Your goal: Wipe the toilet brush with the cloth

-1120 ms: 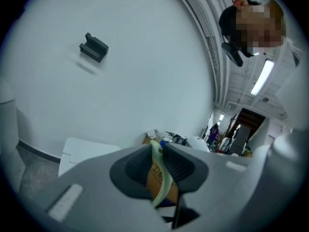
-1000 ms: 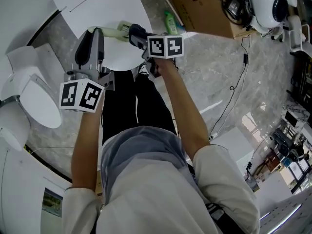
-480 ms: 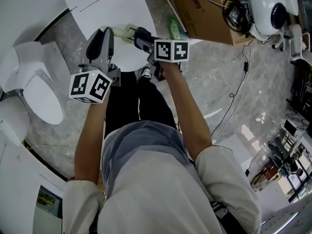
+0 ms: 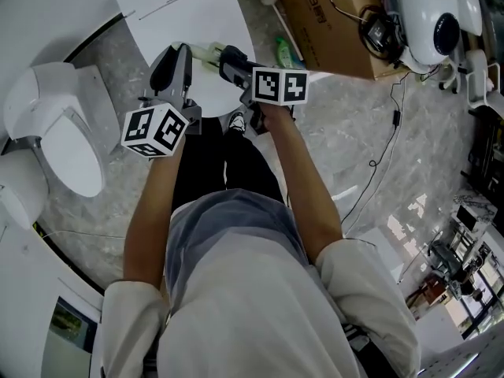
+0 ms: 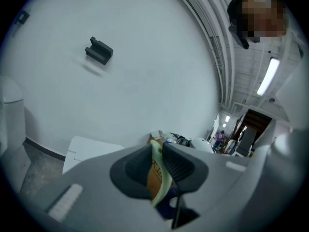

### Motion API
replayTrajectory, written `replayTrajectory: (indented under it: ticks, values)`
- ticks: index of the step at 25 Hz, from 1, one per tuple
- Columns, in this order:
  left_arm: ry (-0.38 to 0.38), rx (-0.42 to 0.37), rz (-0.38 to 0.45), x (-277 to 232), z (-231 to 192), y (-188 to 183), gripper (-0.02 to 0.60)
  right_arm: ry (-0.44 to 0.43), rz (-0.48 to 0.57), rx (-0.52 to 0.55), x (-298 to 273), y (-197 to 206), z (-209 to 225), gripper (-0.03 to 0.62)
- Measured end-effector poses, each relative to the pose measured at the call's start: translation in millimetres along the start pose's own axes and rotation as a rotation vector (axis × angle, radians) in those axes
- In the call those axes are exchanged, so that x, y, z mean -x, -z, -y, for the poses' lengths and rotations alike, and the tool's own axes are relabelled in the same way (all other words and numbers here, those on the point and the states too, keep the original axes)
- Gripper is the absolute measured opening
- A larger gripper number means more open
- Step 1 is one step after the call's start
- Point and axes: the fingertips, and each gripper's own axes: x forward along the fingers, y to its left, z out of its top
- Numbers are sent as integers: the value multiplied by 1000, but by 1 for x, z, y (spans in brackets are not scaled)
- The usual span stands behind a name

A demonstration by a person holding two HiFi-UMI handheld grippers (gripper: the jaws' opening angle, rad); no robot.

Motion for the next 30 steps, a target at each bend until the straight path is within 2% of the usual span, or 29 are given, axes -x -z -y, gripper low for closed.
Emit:
replayTrajectory:
  ticks: [20, 30]
  values:
    - [-26, 29, 22, 8, -2, 0, 0, -58, 69, 106, 34, -31, -67, 104]
    - [25, 46, 0, 8, 0, -1, 0, -90, 101, 116, 43, -39, -87, 104]
